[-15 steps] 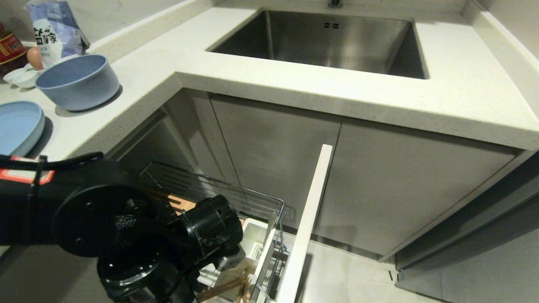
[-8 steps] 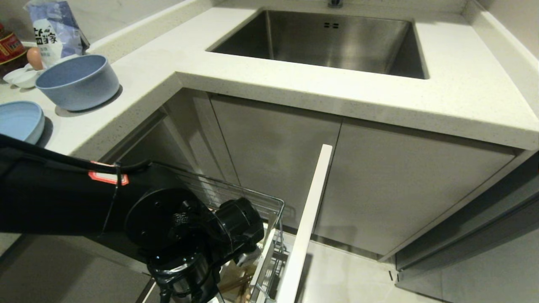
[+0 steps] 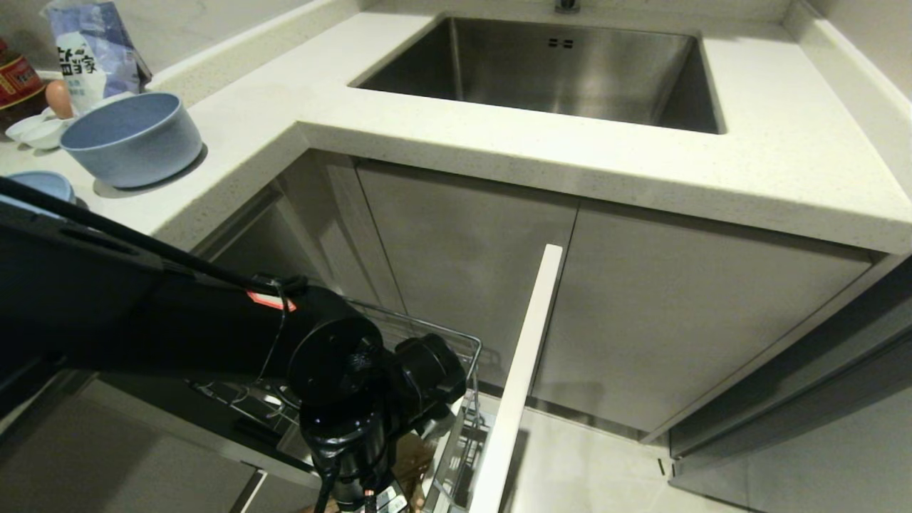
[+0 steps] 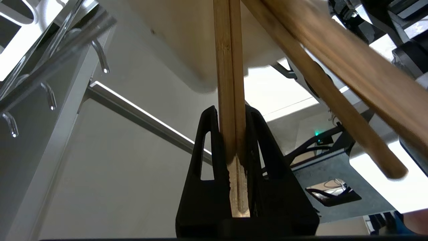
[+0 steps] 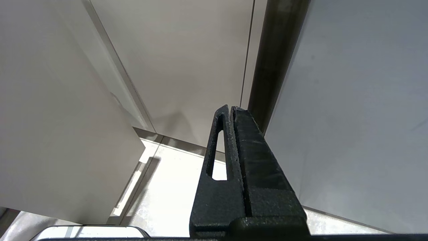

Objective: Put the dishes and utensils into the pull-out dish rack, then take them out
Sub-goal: Pick up the chopsticks and place it in the cupboard

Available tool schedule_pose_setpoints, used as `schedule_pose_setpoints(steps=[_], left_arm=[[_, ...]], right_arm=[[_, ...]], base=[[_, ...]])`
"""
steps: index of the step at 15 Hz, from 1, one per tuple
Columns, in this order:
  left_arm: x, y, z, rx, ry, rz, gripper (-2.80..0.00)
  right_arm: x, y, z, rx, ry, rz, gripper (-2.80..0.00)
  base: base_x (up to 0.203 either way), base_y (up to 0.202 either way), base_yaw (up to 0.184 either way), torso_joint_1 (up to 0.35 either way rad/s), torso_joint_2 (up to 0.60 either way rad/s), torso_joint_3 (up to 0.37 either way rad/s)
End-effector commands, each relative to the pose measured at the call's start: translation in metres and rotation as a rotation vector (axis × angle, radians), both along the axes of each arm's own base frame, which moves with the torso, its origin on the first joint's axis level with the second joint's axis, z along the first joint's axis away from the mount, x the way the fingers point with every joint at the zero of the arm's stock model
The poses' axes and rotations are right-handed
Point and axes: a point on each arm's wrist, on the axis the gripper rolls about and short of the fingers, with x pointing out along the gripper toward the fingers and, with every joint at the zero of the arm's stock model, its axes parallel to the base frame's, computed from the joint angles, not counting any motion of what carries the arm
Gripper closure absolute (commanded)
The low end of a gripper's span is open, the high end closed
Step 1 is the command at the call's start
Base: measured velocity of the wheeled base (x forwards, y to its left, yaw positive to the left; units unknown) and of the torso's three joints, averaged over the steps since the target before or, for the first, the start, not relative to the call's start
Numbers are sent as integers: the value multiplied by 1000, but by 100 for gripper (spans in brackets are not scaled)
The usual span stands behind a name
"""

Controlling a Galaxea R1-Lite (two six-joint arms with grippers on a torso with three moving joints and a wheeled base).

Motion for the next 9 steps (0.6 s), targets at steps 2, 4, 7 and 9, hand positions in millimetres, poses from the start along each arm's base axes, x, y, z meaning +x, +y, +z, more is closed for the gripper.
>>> schedule_pose_setpoints(steps=[2, 4, 7, 9], left_arm=[[6, -3, -7, 14, 15, 6, 0], [7, -5, -10, 20, 20, 8, 0], [8, -6, -12, 25, 25, 8, 0], [8, -6, -12, 24, 24, 8, 0]], right_arm=[[2, 0, -6, 0, 22, 1, 0], [2, 0, -6, 0, 22, 1, 0], [2, 0, -6, 0, 22, 1, 0], [2, 0, -6, 0, 22, 1, 0]], base=[[0, 0, 0, 0, 0, 0], [0, 0, 0, 0, 0, 0], [0, 0, 0, 0, 0, 0], [0, 0, 0, 0, 0, 0]])
